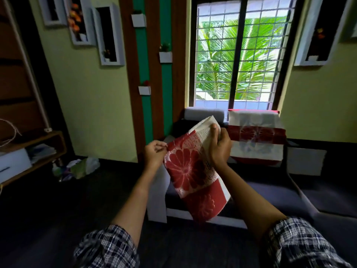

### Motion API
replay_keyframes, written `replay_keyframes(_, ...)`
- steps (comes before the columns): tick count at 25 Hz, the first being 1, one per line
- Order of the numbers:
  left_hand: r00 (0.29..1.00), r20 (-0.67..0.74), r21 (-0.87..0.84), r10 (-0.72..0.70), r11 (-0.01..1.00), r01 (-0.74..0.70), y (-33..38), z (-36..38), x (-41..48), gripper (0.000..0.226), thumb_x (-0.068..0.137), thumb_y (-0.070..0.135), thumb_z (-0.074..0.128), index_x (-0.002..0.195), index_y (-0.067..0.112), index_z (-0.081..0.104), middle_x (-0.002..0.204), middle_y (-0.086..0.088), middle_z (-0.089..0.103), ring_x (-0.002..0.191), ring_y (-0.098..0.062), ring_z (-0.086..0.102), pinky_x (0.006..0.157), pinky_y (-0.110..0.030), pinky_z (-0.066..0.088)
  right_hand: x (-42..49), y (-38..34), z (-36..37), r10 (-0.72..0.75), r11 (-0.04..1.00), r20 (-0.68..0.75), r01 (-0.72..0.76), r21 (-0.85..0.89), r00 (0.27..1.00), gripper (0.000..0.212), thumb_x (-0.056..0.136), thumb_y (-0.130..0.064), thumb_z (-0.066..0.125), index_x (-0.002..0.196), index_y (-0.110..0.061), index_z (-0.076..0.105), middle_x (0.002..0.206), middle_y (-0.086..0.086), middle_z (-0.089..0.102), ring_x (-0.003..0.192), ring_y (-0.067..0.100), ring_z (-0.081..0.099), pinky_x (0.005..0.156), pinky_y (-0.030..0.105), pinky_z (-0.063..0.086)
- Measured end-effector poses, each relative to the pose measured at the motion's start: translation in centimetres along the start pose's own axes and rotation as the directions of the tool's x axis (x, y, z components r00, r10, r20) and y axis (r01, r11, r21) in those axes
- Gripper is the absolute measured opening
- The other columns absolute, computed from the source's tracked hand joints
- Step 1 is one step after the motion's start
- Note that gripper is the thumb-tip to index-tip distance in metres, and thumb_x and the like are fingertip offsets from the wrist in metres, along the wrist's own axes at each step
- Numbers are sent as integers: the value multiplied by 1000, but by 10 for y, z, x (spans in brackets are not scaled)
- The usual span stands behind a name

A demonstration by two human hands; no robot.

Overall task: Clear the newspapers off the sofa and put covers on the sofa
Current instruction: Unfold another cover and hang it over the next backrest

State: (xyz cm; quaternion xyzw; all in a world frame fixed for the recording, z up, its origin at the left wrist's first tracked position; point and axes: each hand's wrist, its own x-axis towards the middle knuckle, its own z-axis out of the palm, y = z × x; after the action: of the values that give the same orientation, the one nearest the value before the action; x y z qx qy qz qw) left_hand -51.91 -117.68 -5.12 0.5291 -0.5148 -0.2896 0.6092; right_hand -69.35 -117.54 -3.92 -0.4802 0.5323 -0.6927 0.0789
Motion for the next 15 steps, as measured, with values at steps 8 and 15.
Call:
replay_keyframes(8,928,135,-261,-348,890,373,-81,-1,177,29,83,6,66,110,-3,60,73,-1,59,44,-2,58,40,-11,44,81,44,194,22,999,-1,-22,-37,1000,34,98,-37,40,75,-13,45,57,-8,42,56,10,42,56,25,26)
replay_keyframes(15,969,186,-249,-166,946,209,-120,12,360,22,93,26,54,103,8,59,86,-1,64,75,-12,62,61,-21,49,171,118,357,184,977,-39,-187,-102,982,40,97,-44,35,84,-10,53,82,10,59,82,28,57,66,30,36)
